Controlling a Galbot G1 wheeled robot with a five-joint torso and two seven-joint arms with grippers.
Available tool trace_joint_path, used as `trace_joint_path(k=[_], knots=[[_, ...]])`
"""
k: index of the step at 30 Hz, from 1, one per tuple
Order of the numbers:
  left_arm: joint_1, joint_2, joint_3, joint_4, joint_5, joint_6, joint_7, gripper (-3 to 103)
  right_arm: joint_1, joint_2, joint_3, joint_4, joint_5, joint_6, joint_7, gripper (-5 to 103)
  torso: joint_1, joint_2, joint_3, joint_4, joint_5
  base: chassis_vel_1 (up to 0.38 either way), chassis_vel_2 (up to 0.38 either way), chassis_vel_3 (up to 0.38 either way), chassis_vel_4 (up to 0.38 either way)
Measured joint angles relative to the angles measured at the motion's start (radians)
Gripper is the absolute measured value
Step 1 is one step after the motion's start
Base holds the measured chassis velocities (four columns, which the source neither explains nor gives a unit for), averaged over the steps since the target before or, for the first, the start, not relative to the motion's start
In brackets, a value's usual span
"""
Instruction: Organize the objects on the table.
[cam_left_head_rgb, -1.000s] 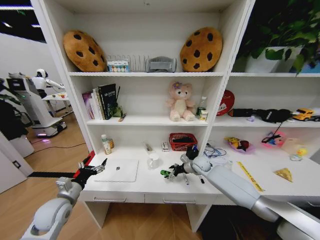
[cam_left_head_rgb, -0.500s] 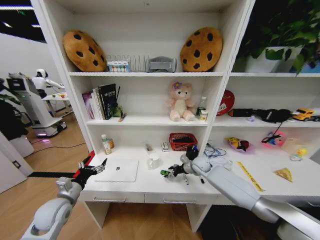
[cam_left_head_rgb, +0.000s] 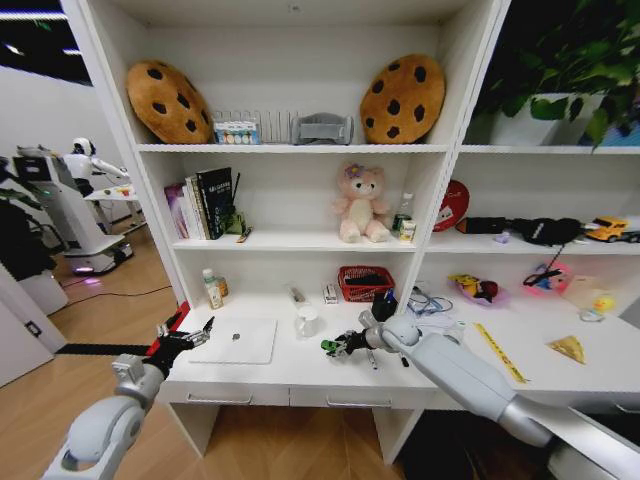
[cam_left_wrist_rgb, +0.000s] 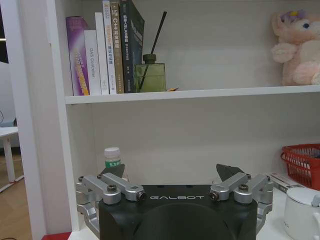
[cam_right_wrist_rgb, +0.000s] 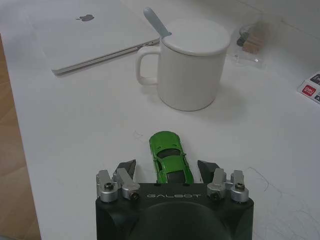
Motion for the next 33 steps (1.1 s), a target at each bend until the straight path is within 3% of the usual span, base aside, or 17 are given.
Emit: trace_joint_path(k=[19,33], knots=[[0.0,0.0,0.0,0.0,0.0,0.0,0.0,100,0.015,0.025,-0.008,-0.05,-0.008,0.015,-0.014,62,0.0,0.0,0.0,0.0,-0.0002,0.0,0.0,0.0,0.0],[0.0,0.0,0.0,0.0,0.0,0.0,0.0,100,0.02,0.034,-0.016,-0.056,-0.007,0.016,-0.008,33,0.0,0.0,0.0,0.0,-0.0001,0.0,0.0,0.0,0.0]])
